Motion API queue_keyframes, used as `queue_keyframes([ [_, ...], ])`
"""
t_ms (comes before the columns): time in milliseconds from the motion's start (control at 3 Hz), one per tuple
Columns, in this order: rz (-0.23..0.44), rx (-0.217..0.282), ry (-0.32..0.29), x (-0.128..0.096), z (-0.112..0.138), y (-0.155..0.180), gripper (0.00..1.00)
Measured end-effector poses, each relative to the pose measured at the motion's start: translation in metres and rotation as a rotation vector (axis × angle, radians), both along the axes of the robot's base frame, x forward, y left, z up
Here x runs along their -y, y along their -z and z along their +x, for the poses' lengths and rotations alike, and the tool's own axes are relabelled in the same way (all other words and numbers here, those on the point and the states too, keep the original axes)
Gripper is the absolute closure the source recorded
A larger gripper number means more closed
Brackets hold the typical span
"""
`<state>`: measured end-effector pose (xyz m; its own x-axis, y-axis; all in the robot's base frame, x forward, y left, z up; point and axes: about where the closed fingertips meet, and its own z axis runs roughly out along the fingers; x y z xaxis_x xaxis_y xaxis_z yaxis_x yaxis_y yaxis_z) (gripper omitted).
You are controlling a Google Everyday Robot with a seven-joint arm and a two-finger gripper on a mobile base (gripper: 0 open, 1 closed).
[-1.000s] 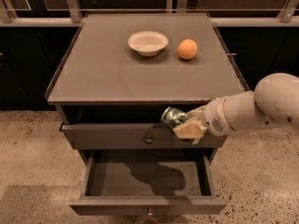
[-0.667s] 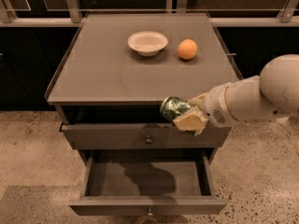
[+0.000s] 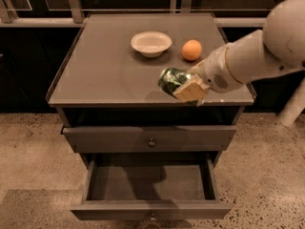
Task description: Pick green can from middle drawer and place on counter
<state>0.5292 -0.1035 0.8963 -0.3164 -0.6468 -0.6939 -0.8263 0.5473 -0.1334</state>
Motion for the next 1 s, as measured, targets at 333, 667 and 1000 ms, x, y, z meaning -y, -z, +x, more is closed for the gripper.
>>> queue_keyframes([
  [333,-0.013,0.031,-0.011,0.001,0.044,-0.019,1.00],
  [667,0.008,0.043,-0.005,0.010,0.088,-0.023,1.00],
  [1000,0.040,0.022,0.003,0.020,0.117,-0.008,1.00],
])
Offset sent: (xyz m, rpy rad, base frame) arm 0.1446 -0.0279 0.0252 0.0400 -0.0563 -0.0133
